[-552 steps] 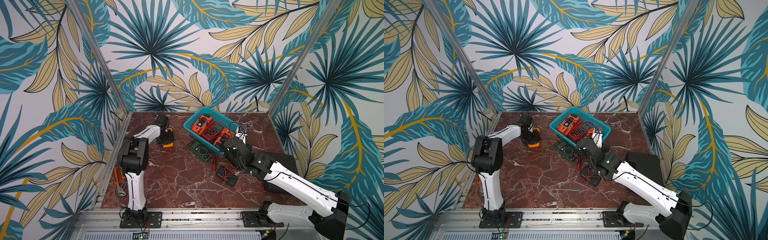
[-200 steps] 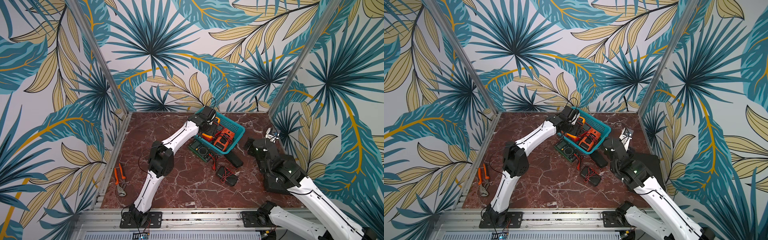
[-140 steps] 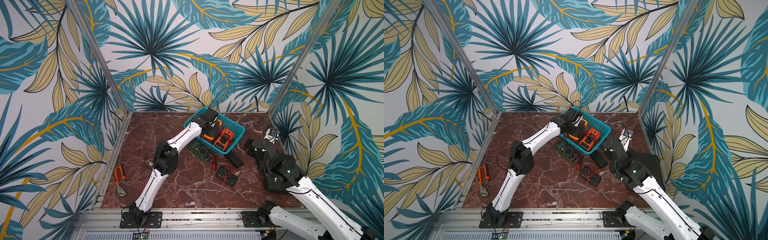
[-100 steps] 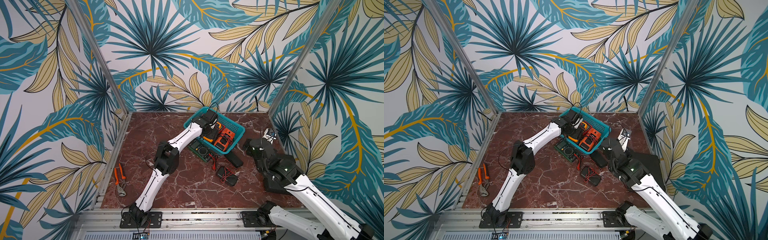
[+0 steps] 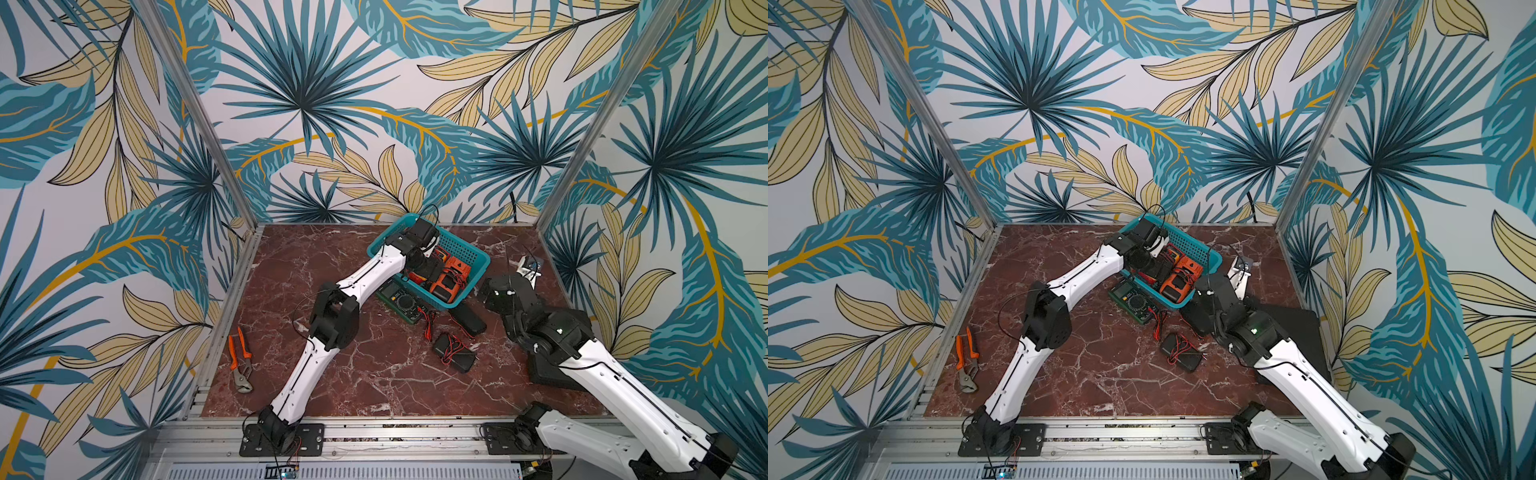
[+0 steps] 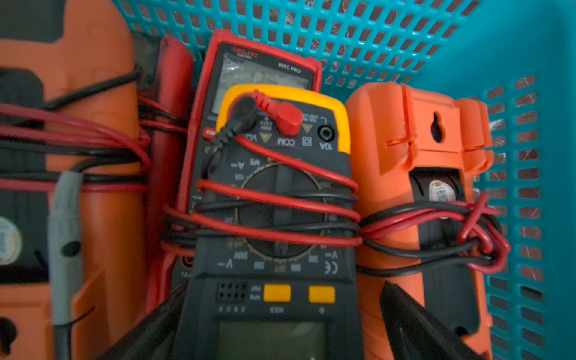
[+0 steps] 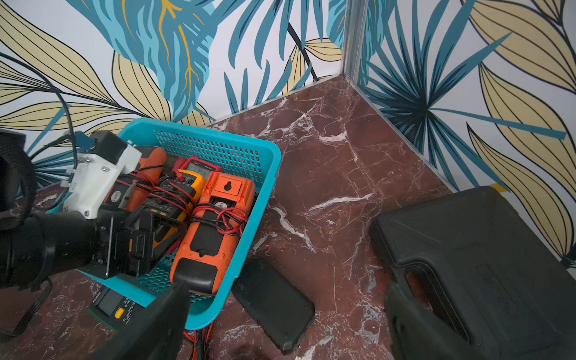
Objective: Put the multimeter into the basket
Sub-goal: Place the multimeter in the basket.
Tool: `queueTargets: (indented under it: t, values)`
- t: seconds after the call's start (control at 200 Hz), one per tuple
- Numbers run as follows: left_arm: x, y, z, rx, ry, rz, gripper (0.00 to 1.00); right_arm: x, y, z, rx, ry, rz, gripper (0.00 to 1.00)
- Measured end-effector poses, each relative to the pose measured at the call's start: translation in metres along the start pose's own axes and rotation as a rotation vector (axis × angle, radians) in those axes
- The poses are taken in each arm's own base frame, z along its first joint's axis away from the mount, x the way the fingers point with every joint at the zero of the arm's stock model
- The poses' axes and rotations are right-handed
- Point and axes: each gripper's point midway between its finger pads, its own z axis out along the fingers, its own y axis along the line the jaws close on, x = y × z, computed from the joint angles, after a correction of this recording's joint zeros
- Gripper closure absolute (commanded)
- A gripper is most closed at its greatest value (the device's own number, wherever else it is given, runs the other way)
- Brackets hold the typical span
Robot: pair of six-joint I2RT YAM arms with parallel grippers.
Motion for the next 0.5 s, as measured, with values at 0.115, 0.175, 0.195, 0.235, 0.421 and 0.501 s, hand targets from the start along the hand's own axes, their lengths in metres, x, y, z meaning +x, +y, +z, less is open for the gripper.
queueTargets:
  t: [0.115, 0.175, 0.195, 0.235, 0.421, 0.501]
  values:
    - [0.000, -0.003, 0.000, 0.019, 0.003, -0.010, 0.01, 0.000, 0.001, 0.000, -0.003, 0.003, 0.000, 0.01]
    - [0.000, -0.005, 0.000, 0.030, 0.002, -0.016, 0.00, 0.000, 0.001, 0.000, -0.006, 0.004, 0.000, 0.00]
    - [0.000, -0.006, 0.000, 0.034, 0.001, -0.019, 0.00, 0.000, 0.001, 0.000, -0.007, 0.004, 0.001, 0.00]
    - [-0.001, -0.007, -0.001, 0.039, -0.002, -0.025, 0.00, 0.000, 0.002, -0.001, -0.009, 0.005, 0.001, 0.01]
    - [0.002, -0.005, -0.024, 0.016, -0.025, -0.052, 0.00, 0.003, 0.008, 0.000, -0.035, 0.029, -0.015, 0.01]
    - [0.001, 0.000, -0.046, -0.019, -0.062, -0.068, 0.00, 0.006, 0.014, 0.002, -0.055, 0.053, -0.038, 0.00]
